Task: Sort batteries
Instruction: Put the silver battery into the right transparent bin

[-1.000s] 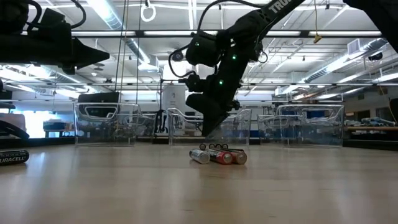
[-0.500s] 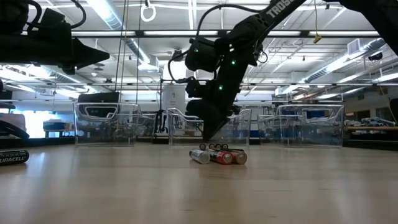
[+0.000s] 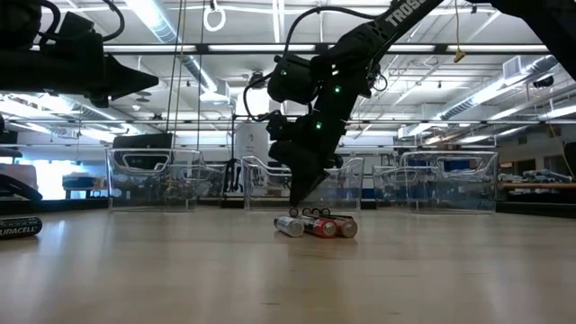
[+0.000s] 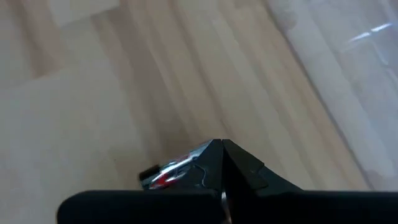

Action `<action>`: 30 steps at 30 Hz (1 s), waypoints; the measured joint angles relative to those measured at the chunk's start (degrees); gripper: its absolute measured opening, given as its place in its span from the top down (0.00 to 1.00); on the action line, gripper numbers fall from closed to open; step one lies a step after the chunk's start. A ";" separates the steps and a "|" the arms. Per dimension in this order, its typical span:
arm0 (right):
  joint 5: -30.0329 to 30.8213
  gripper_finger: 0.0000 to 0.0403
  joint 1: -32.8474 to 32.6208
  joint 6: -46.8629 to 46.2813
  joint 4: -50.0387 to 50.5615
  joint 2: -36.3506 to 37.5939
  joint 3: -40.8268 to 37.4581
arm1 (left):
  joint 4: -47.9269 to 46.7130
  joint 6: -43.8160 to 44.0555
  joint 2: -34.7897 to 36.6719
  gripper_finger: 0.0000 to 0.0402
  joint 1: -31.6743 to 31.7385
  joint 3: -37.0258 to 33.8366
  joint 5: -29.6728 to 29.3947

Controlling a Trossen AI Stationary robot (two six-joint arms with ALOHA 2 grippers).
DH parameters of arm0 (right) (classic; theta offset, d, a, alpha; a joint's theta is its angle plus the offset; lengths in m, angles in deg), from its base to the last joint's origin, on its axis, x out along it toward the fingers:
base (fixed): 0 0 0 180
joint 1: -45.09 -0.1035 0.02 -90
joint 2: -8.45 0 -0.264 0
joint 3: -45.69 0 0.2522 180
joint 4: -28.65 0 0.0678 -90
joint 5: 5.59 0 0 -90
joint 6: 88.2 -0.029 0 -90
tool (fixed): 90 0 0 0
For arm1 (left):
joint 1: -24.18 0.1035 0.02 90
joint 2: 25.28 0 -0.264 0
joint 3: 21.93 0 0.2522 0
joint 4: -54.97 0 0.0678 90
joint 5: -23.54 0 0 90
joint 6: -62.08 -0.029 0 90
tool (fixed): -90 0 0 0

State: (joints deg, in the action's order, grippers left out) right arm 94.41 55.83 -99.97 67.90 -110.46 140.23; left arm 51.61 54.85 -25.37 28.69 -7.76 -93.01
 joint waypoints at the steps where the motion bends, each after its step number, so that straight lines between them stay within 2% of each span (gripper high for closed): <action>1: -0.62 0.96 -0.02 0.11 -0.28 0.00 0.00 | 0.00 0.01 0.01 0.96 -0.02 0.00 0.00; 10: -3.24 0.95 -0.17 1.31 -1.80 -0.02 0.00 | 0.00 0.00 0.01 0.96 0.00 -0.01 0.00; 21: -2.75 0.76 -0.45 -14.82 1.33 0.28 3.34 | 0.00 -0.01 -0.01 0.96 -0.02 -0.02 0.00; 26: -2.30 0.67 -0.97 -17.08 1.33 -0.04 3.32 | 0.00 0.01 -0.01 0.96 0.00 -0.01 0.00; 30: -0.79 0.64 -1.04 -17.43 1.29 -0.09 3.28 | 0.00 0.00 -0.01 0.96 0.00 -0.02 0.00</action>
State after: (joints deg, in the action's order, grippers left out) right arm 93.63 54.79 -117.40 69.19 -110.55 143.50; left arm 51.61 54.84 -25.38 28.69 -7.78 -93.01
